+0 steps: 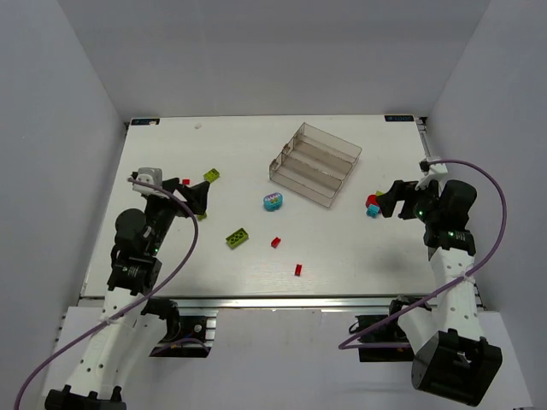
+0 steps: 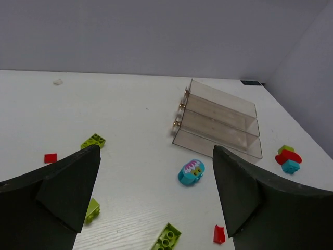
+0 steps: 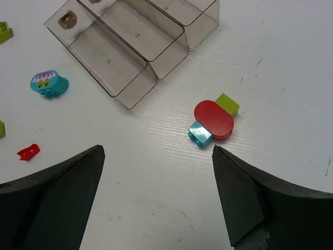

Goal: Sort the legos into containers by color

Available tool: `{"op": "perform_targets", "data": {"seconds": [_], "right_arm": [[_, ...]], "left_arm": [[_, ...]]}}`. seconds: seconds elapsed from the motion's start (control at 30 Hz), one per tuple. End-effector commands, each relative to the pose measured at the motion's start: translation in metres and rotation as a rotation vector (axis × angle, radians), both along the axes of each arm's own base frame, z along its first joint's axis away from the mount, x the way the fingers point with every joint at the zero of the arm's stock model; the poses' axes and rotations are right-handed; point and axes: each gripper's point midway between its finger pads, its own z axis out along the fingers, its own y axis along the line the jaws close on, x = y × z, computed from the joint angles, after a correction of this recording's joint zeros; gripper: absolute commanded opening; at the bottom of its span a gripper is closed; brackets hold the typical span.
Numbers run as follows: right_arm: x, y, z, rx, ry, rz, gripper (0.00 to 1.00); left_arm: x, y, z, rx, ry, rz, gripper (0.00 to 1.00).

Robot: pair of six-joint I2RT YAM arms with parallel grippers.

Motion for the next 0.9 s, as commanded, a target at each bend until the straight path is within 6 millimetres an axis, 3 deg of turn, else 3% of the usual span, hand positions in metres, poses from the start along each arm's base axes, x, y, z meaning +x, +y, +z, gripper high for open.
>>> {"op": "perform_targets", "data": {"seconds": [0.0,0.17,0.2,0.3,0.37,0.4,0.43,0.47,0.5,0.53,0.57,0.6,0.63,0.67,0.7,0.73,0.77,0.8,0.83,0.87], "right_arm": [[0.001,-0.004,0.011,0.004,-0.023,-0.012,0.89],[-0.001,-0.007,0.006,-0.028,-0.031,0.011,0.89],[-0.003,-0.005,0.004,-0.038,-0.034,0.03,0.89],[-0.014,0.004,-0.009,-0.121,-0.07,0.146,0.89],[-0.024,0.013,-0.005,-0.22,-0.141,0.271,0.89],[-0.028,0.014,-0.005,-0.241,-0.144,0.294,0.89],[-0.03,0.016,-0.001,-0.27,-0.16,0.319,0.89],[-0.033,0.017,0.004,-0.298,-0.183,0.347,0.89],[-0.039,0.021,0.008,-0.355,-0.214,0.425,0.89],[-0.04,0.024,0.011,-0.352,-0.229,0.445,0.89],[-0.039,0.027,0.011,-0.344,-0.228,0.465,0.89],[-0.037,0.027,0.011,-0.324,-0.208,0.462,0.88],[-0.028,0.02,0.018,-0.327,-0.185,0.416,0.79],[-0.014,0.011,0.006,-0.287,-0.088,0.366,0.71],[-0.008,0.005,0.0,-0.225,0.015,0.301,0.62],[0.006,-0.009,0.011,-0.255,0.045,0.238,0.53],[0.012,-0.014,-0.007,-0.231,0.134,0.219,0.53],[0.017,-0.018,-0.008,-0.229,0.147,0.197,0.56],[0.02,-0.021,-0.011,-0.237,0.153,0.166,0.79],[0.02,-0.017,-0.02,-0.253,0.159,0.164,0.89]], "left_arm": [[0.002,-0.019,-0.012,0.005,0.053,-0.097,0.98],[0.007,-0.029,-0.018,0.012,0.109,-0.146,0.98],[0.01,-0.031,-0.03,0.019,0.16,-0.159,0.98],[0.011,-0.039,-0.033,0.026,0.19,-0.204,0.98],[0.014,-0.043,-0.039,0.028,0.223,-0.22,0.91],[0.015,-0.044,-0.039,0.029,0.231,-0.227,0.84],[0.014,-0.044,-0.039,0.027,0.236,-0.226,0.51],[0.016,-0.049,-0.043,0.024,0.26,-0.244,0.28],[0.015,-0.05,-0.045,0.02,0.279,-0.249,0.12],[0.016,-0.051,-0.046,0.019,0.288,-0.252,0.05],[0.017,-0.052,-0.049,0.016,0.305,-0.26,0.09],[0.017,-0.053,-0.048,0.013,0.31,-0.265,0.21],[0.017,-0.054,-0.051,0.008,0.326,-0.269,0.4],[0.018,-0.057,-0.054,0.009,0.34,-0.281,0.72],[0.019,-0.057,-0.054,0.006,0.345,-0.284,0.8],[0.018,-0.058,-0.055,0.007,0.354,-0.287,0.85],[0.019,-0.058,-0.055,0.006,0.359,-0.288,0.87],[0.019,-0.059,-0.056,0.003,0.362,-0.292,0.88],[0.018,-0.06,-0.055,0.001,0.36,-0.297,0.89],[0.017,-0.061,-0.053,-0.002,0.353,-0.303,0.89]]}}
